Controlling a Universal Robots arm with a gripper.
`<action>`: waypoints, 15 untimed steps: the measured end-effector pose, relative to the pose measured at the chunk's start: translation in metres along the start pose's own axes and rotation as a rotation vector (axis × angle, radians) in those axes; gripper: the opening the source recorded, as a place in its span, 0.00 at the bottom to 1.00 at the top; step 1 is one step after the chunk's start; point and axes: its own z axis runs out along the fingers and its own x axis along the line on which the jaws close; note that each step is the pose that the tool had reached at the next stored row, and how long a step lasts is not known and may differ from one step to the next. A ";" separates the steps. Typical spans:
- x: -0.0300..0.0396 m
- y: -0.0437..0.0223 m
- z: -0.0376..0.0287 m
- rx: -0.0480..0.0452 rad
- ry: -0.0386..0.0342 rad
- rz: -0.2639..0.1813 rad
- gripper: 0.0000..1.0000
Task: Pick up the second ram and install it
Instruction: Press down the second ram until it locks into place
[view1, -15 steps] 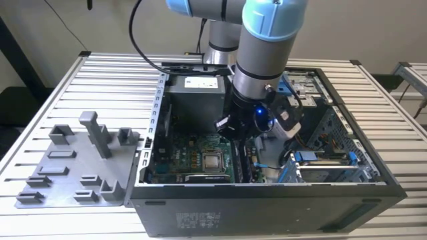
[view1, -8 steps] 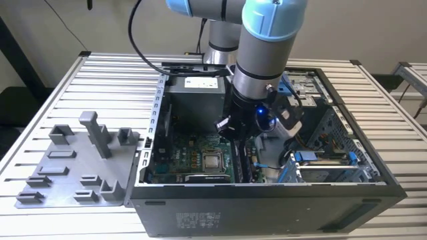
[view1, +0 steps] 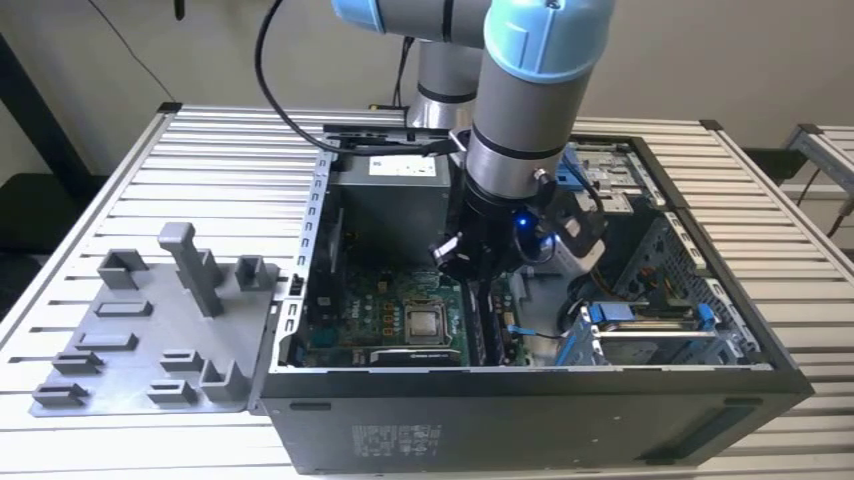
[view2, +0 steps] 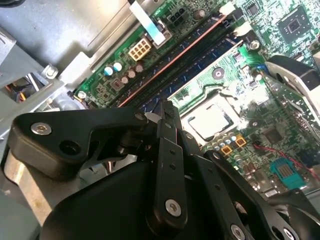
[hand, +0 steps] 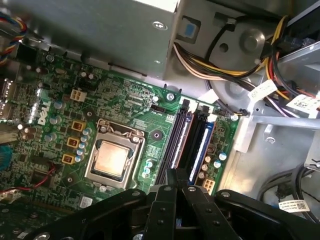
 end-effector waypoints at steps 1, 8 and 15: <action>0.0000 0.0000 0.0000 -0.0001 0.0002 -0.005 0.11; 0.0000 0.0000 -0.0001 -0.0010 0.0013 -0.037 0.11; 0.0000 0.0000 -0.0001 -0.0021 0.0023 -0.083 0.11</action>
